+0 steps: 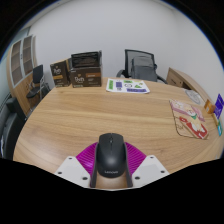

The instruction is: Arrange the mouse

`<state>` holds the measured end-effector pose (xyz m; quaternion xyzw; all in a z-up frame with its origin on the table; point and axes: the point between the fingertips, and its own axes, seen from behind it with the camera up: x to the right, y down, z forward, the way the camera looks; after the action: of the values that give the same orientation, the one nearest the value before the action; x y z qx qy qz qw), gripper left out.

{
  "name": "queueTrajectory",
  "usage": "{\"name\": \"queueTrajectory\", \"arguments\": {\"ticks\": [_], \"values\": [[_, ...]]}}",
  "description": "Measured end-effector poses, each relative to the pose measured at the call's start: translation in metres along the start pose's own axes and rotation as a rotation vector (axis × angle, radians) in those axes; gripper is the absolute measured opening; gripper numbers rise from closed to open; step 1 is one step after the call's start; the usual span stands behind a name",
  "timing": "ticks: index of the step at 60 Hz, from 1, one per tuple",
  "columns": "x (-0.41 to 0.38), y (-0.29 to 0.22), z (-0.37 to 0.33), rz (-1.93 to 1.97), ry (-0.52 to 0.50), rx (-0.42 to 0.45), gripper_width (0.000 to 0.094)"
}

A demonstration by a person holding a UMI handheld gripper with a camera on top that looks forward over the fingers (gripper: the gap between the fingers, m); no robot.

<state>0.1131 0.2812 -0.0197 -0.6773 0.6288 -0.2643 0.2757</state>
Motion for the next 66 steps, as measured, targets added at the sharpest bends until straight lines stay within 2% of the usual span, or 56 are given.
{"name": "queueTrajectory", "arguments": {"ticks": [8, 19, 33, 40, 45, 54, 66], "values": [[0.0, -0.002, -0.001, 0.006, 0.034, -0.001, 0.0339], [0.002, -0.014, -0.019, -0.006, 0.037, 0.012, 0.0314], [0.067, -0.126, -0.08, 0.04, 0.055, 0.169, 0.0313], [0.147, -0.178, -0.092, 0.065, 0.142, 0.242, 0.0313], [0.208, -0.191, -0.084, 0.096, 0.202, 0.25, 0.0313], [0.303, -0.161, -0.044, 0.166, 0.275, 0.169, 0.0311], [0.352, -0.1, 0.02, 0.229, 0.258, 0.085, 0.031]]}}
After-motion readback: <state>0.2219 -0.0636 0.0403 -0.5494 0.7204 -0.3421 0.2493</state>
